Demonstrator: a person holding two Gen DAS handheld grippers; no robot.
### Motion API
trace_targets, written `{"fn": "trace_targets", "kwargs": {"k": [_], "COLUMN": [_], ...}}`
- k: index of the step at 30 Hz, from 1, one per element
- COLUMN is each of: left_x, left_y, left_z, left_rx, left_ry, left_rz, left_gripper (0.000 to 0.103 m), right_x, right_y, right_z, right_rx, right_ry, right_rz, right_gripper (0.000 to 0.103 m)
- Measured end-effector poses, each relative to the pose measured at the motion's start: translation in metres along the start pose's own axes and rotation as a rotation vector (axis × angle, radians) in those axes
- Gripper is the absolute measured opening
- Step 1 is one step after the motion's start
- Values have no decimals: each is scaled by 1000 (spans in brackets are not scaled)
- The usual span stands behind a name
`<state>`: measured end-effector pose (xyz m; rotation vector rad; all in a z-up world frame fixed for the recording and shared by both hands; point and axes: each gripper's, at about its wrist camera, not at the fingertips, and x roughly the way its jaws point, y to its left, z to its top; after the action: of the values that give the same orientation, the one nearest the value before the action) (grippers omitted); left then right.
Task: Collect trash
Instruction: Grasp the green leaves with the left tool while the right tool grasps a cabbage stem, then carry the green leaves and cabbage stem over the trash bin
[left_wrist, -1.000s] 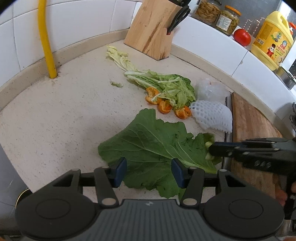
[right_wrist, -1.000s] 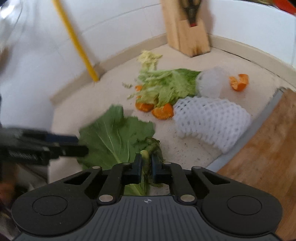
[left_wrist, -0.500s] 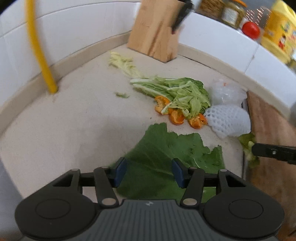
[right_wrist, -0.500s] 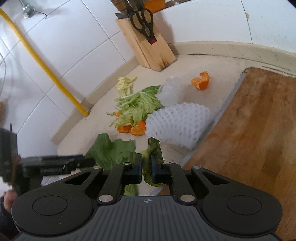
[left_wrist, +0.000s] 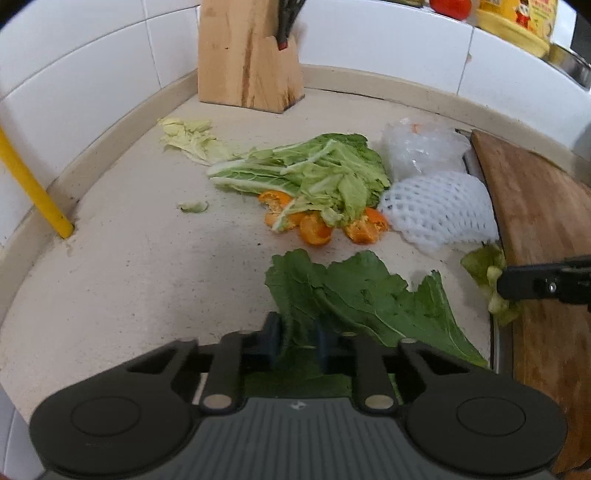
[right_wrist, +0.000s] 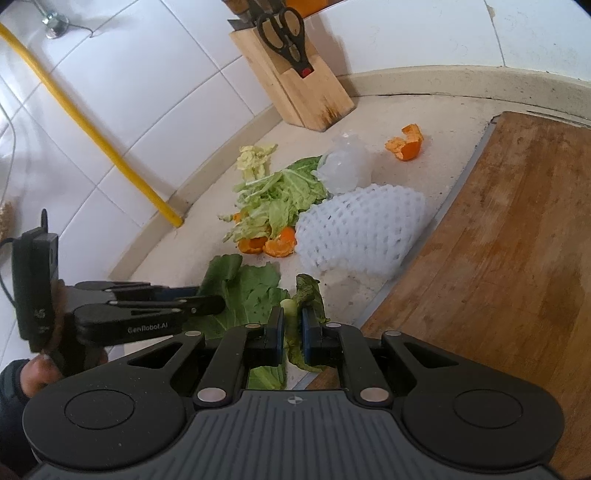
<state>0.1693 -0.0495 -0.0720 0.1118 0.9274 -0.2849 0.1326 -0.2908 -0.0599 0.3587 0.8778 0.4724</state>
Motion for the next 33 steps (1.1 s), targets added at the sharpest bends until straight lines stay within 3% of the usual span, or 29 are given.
{"fn": "trace_targets", "kwargs": {"k": [5,11,17,29,33], "left_x": [-15,-33,-52,-104,-114], "left_y": [1,8,24,40,41], "left_z": [0,-2,-9,-9,-7], "left_rx": [-80,-118,-187,-265,-261], "left_ry": [0,-34,-39,-155,-197], "left_rz": [-114,-90,-143,-197,-170], "left_gripper": [1,0,0,0,0], "right_x": [-5,-8,-11,-21,-21], "right_y": [1,4,7,22,32], "right_z": [2,3,3,7,10], "right_rx": [6,6,12,-9,-26], "right_ry": [-18,-36,-46,-83,-96], "right_rz": [2,13,24,47,55], "right_gripper": [14,14,14,14,14]}}
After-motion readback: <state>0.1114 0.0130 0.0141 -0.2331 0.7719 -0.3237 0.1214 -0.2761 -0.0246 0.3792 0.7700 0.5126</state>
